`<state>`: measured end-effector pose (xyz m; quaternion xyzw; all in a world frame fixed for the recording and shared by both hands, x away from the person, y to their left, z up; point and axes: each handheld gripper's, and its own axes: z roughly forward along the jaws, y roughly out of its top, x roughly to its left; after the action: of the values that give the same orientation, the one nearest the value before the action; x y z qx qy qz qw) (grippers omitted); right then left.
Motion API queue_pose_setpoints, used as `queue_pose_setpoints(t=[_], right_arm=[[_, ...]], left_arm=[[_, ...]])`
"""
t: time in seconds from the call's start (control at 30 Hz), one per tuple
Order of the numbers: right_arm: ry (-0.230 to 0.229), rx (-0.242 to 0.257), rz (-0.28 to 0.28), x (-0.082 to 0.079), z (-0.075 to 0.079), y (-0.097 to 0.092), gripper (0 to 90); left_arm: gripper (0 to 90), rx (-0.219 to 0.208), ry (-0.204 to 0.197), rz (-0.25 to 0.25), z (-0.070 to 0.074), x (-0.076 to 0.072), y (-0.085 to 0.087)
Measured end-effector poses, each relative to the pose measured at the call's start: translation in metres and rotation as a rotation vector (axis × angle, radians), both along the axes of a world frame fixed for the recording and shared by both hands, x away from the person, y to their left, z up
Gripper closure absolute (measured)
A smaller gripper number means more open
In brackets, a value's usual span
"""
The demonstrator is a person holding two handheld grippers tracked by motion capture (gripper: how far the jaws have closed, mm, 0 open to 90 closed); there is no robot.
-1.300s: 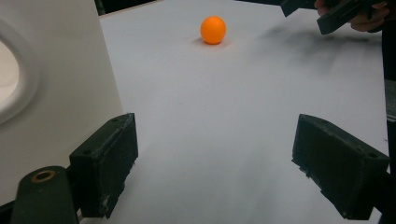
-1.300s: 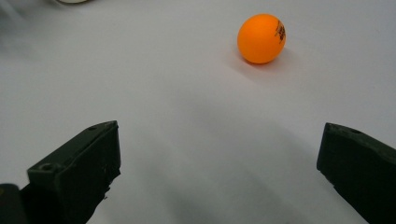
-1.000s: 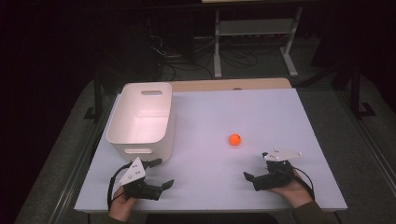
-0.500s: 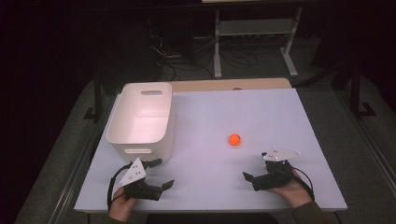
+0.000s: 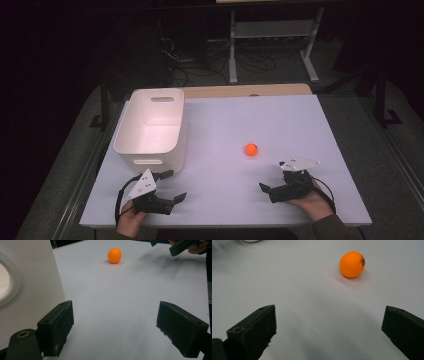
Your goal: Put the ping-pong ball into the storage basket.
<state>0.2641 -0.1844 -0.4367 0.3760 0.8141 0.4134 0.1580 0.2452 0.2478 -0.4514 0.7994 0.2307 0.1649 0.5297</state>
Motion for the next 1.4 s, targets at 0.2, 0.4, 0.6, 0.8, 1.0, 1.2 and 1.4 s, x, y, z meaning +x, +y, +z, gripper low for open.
queue_pose_setpoints(t=[0.2, 0.4, 0.6, 0.8, 1.0, 1.2, 1.4], right_arm=[[-0.004, -0.005, 0.002, 0.002, 0.001, 0.001, 0.0], [-0.006, -0.005, -0.004, 0.004, 0.002, 0.0, 0.0], [-0.009, -0.004, -0.008, 0.006, 0.003, 0.001, 0.0], [-0.011, -0.006, -0.007, 0.008, 0.004, 0.001, 0.0], [-0.019, 0.0, -0.015, 0.011, 0.006, 0.001, 0.0], [-0.02, 0.003, -0.016, 0.012, 0.007, 0.001, 0.0], [-0.021, 0.006, -0.017, 0.013, 0.007, 0.001, 0.0]], left_arm=[[14.1, 0.001, 0.001, 0.0, 0.0, 0.0, 0.0], [14.2, -0.002, 0.003, 0.002, 0.0, 0.0, 0.0], [14.2, -0.001, 0.003, 0.002, 0.0, 0.0, 0.0], [14.2, 0.0, 0.002, 0.002, 0.0, 0.0, -0.001], [14.1, 0.0, 0.002, 0.002, 0.0, 0.0, 0.0], [14.1, 0.0, 0.003, 0.003, 0.0, 0.0, 0.0], [14.2, 0.001, 0.004, 0.003, 0.0, 0.0, -0.001]])
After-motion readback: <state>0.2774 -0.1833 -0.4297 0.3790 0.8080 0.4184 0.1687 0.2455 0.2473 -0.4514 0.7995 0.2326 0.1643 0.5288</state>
